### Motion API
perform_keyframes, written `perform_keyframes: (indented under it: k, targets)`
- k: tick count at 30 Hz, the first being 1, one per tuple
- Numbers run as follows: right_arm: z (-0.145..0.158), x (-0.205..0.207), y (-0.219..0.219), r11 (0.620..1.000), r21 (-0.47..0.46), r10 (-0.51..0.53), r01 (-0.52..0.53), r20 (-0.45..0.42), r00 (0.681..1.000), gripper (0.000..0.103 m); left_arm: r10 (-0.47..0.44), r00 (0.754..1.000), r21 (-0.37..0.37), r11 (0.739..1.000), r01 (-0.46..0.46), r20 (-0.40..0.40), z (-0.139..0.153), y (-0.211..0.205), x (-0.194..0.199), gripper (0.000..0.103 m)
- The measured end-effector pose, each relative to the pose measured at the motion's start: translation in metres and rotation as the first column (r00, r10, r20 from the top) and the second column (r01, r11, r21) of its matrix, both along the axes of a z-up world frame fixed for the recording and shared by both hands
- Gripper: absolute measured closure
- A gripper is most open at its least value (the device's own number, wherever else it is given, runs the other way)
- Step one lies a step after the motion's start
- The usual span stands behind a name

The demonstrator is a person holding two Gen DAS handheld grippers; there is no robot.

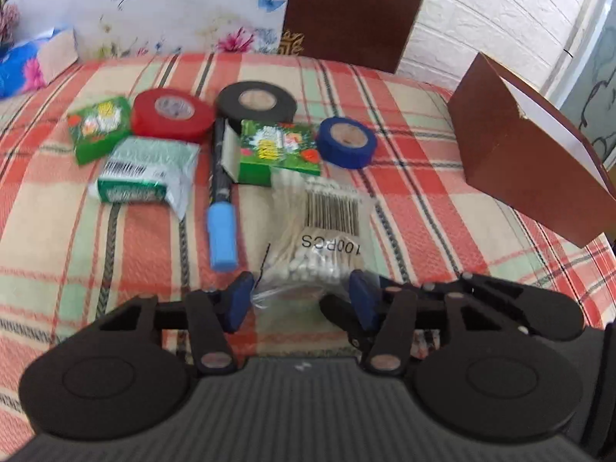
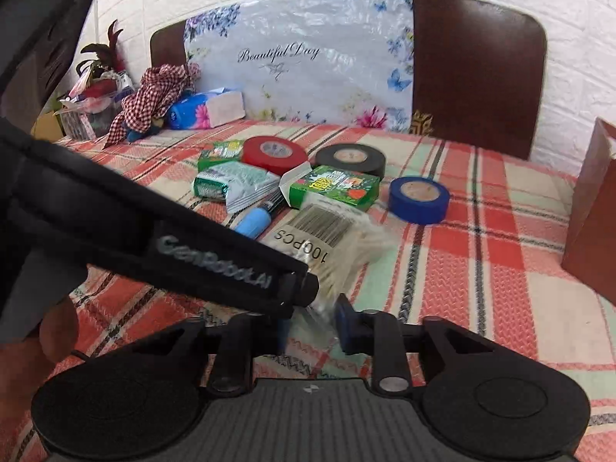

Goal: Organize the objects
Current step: 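Grasp the bag of cotton swabs with the right gripper and lift it, then drop the cotton swab bag into the brown box with the right gripper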

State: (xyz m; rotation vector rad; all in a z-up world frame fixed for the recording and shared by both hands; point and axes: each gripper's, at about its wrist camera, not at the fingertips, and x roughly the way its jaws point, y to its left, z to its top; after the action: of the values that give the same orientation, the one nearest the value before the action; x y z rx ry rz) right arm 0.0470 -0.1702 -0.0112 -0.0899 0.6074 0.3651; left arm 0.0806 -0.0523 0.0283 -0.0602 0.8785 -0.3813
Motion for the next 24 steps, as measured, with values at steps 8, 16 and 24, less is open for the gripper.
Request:
perform_keyframes:
  k: [8, 16, 24]
  targets:
    - [0.045, -0.023, -0.049, 0.982, 0.008, -0.182, 0.188, 0.305, 0.935, 0.086, -0.134, 0.966, -0.069, 0.986, 0.153, 0.220, 0.079, -0.055, -0.001, 0.068]
    - [0.078, 0.000, -0.134, 0.918, -0.013, -0.343, 0.396, 0.474, 0.811, 0.089, -0.336, 0.885, -0.044, 0.929, 0.369, 0.323, 0.114, -0.178, 0.027, 0.069]
    - [0.058, 0.035, -0.193, 0.835, 0.015, -0.501, 0.550, 0.435, 0.748, 0.033, -0.331, 0.883, 0.144, 0.943, 0.299, 0.334, 0.083, -0.248, 0.064, 0.037]
